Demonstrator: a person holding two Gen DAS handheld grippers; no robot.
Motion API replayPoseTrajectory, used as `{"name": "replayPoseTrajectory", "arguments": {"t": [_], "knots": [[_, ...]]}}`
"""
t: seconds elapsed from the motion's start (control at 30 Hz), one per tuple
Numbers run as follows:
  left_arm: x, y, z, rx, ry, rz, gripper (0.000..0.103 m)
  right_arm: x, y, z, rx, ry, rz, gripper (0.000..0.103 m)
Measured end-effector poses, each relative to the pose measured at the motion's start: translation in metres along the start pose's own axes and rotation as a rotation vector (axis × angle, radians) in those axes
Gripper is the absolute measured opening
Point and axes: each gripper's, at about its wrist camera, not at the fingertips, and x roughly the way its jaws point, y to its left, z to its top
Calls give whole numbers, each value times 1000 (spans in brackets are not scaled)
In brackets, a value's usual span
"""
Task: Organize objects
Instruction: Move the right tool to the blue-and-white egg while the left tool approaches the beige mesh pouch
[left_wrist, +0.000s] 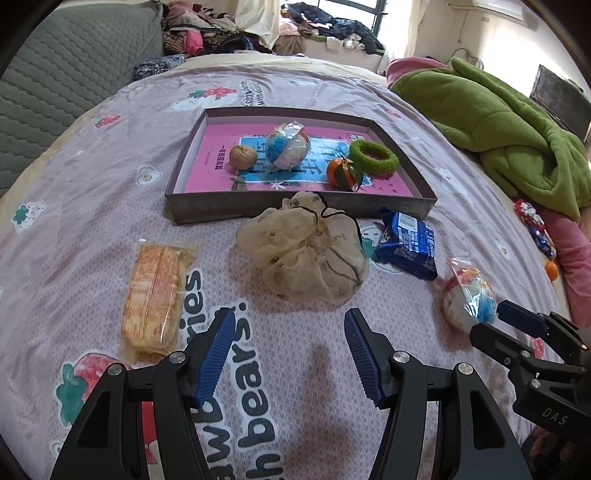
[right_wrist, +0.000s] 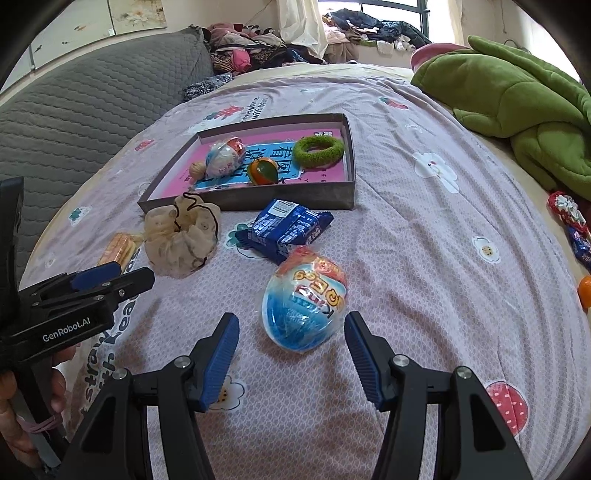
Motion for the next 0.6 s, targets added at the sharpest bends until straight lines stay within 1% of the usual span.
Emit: {"name": "replayPoseTrajectory", "arguments": {"t": [0.4, 0.6], "knots": [[11, -5, 15, 10, -5, -2, 63, 11, -2, 4, 14, 8, -4, 59], [18, -2, 27, -1, -9, -1, 63, 19, -5, 6, 21, 13, -13, 59]]}}
